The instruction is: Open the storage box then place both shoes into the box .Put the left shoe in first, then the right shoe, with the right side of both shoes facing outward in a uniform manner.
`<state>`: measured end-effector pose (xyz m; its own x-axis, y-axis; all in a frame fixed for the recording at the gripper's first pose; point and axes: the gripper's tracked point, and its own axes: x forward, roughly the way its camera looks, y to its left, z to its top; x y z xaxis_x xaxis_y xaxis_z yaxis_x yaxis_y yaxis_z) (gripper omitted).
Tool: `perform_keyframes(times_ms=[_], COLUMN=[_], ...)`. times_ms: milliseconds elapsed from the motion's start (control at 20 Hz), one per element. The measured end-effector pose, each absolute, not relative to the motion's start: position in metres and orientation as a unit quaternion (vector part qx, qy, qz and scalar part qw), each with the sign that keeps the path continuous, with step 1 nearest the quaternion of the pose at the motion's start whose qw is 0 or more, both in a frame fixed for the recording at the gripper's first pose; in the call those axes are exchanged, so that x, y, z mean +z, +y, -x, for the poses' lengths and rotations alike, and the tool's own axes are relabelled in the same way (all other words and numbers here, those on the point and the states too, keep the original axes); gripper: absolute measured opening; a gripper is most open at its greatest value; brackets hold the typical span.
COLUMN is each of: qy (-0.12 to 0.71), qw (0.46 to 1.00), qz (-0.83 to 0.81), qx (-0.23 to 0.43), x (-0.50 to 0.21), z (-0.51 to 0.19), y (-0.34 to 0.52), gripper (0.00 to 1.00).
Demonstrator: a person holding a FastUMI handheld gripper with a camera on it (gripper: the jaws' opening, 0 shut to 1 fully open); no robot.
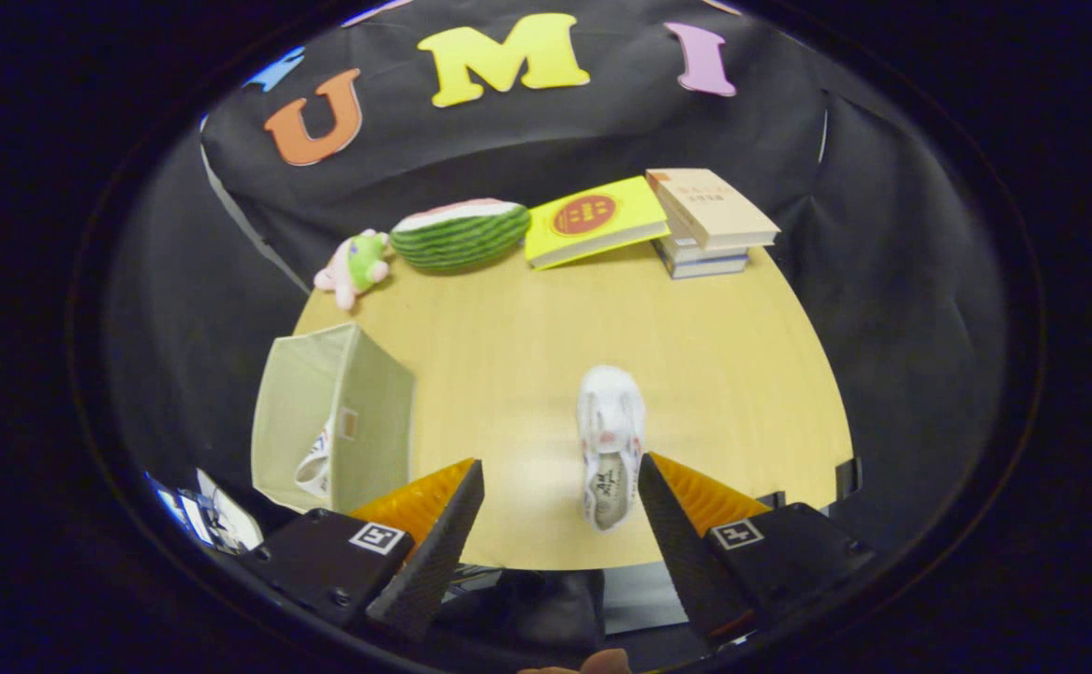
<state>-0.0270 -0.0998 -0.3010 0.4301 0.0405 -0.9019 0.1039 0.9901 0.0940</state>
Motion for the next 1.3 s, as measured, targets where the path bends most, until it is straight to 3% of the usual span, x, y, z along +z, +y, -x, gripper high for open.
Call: perform_keyframes(times_ms=[550,1000,1300], qy=[0.639,0.671,0.681], qw=[0.763,0.729,0.714], qz=[-0.094,-0.114,-0.155], qx=[0.013,0.076,0.044], x=[-0.450,-0.477,-0.490], z=[0.020,-0.003,0.003], y=[-0.153,-0.135,-0.131], gripper=[1.00,0.98,0.89])
